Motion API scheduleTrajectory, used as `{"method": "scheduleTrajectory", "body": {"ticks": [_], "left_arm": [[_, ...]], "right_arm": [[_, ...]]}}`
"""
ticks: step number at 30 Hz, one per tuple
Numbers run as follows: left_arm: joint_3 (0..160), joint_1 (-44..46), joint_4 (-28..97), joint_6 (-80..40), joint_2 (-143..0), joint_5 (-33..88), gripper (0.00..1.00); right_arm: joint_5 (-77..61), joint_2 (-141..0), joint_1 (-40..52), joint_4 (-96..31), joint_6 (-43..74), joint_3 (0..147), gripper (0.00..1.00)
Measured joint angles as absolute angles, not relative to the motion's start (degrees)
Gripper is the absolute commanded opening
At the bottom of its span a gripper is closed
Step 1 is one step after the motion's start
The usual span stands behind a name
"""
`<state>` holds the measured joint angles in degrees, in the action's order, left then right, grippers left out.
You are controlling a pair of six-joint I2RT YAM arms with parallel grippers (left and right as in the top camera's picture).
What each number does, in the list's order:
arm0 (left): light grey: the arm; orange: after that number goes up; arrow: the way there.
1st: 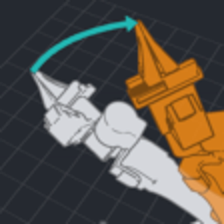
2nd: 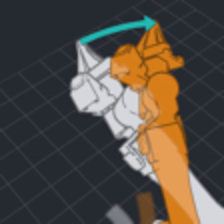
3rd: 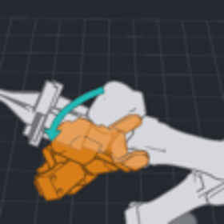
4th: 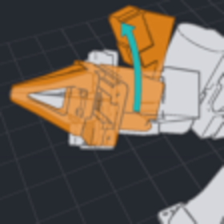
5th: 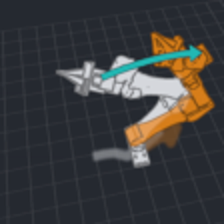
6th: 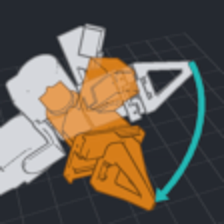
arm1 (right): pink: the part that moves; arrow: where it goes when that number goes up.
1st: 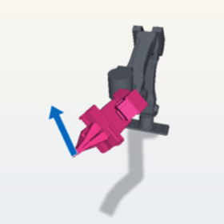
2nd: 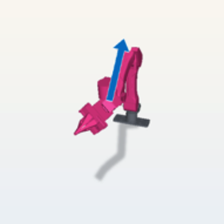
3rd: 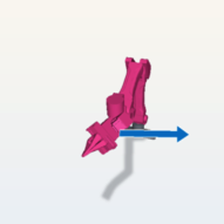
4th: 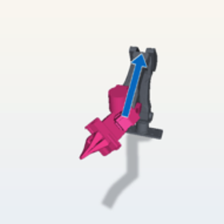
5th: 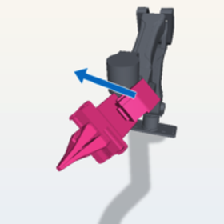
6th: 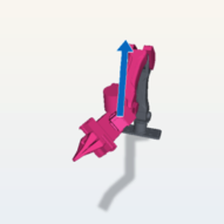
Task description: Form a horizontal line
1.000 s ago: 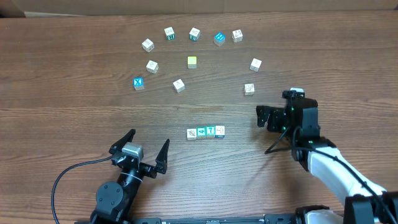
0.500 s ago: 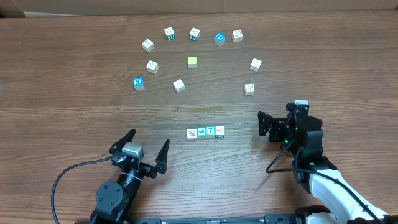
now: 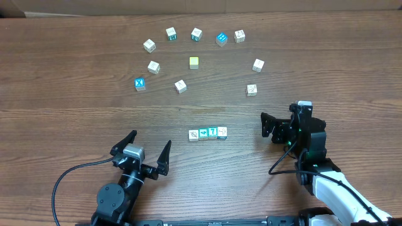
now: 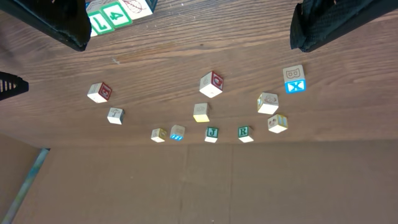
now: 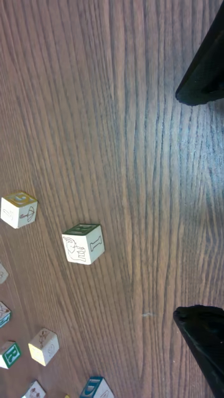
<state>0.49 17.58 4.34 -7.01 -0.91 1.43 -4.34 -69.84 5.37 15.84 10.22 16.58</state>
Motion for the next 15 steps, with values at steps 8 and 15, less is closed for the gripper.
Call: {"method": "scheduleTrajectory", "body": {"ticks": [8, 15], "left_arm": [[0.5, 17.6, 4.3, -7.0, -0.9, 1.4, 0.99], [0.5, 17.6, 4.3, -7.0, -0.9, 1.4, 1.00]], "right_arm": [[-4.5, -68.2, 5.3, 15.3, 10.2, 16.6, 1.00], [-4.5, -66.6, 5.3, 14.3, 9.7, 16.5, 1.00]]}}
